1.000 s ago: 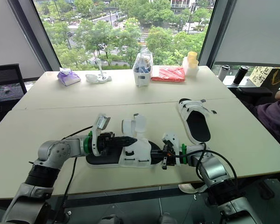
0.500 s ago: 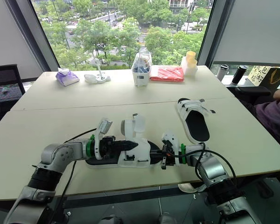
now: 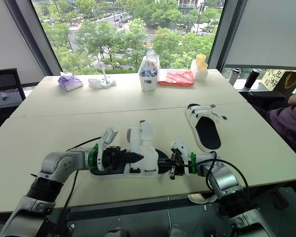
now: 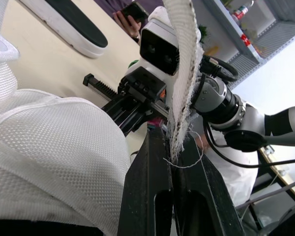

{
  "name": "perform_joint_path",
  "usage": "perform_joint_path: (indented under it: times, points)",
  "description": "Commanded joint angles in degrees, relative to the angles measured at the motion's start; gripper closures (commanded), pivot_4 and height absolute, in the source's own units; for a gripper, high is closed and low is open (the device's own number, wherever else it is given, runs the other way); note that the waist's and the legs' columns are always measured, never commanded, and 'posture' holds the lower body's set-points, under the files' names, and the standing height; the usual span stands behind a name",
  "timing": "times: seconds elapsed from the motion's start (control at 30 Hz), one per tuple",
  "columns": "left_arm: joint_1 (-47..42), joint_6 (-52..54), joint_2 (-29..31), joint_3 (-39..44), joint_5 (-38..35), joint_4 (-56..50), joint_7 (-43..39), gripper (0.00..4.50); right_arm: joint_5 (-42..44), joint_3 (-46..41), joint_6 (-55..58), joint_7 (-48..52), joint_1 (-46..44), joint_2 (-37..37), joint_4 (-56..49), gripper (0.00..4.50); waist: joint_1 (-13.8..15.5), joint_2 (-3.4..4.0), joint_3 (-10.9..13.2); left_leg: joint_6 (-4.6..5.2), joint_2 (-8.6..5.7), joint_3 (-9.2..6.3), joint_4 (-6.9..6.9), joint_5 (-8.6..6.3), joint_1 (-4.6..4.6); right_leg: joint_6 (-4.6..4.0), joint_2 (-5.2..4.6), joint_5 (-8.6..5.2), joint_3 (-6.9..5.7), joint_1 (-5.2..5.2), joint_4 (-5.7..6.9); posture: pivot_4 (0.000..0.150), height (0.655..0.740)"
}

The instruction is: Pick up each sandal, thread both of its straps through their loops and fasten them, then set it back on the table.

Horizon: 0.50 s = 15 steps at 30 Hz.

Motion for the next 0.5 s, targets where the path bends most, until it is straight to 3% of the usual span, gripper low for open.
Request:
perform_joint_path:
  times: [0.03, 0.3, 0.4, 0.5]
  points:
    - [1.17, -3.59, 1.45, -2.44, 3.59, -1.95, -1.7, 4.48, -3.73, 2.5, 2.58, -1.39, 2.32, -0.31, 4.22, 4.5, -0.04, 0.0, 0.0, 0.0, 0.0, 0.0, -0.01, 0.0, 0.0, 0.0, 0.0, 0.0, 0.0, 0.0, 0.0, 0.15, 0.74]
    - [1.55, -6.95, 1.0, -3.01, 6.05, -1.17, -2.63, 4.48, -3.81, 2.5, 2.47, -1.38, 1.92, -0.14, 4.8, 4.5, 0.0, 0.0, 0.0, -0.01, 0.01, 0.0, 0.01, -0.01, 0.0, 0.0, 0.0, 0.0, 0.0, -0.02, -0.01, 0.15, 0.74]
    - [1.93, -6.75, 1.25, -1.29, 5.58, -1.55, -1.97, 3.53, -3.9, 2.58, 2.37, -1.24, 1.65, -0.12, 5.13, 4.5, -0.01, 0.0, 0.0, -0.01, 0.01, 0.0, 0.01, -0.01, 0.0, 0.0, -0.01, 0.0, 0.0, -0.02, -0.01, 0.15, 0.74]
    - [3.46, -5.13, 2.97, 2.49, 3.69, -5.84, 0.12, 2.05, -4.05, 2.65, 2.12, -1.07, 1.32, -0.1, 5.65, 4.5, -0.15, 0.0, 0.0, -0.01, 0.02, 0.0, 0.02, 0.0, 0.01, 0.0, 0.0, 0.0, 0.0, -0.03, -0.01, 0.15, 0.74]
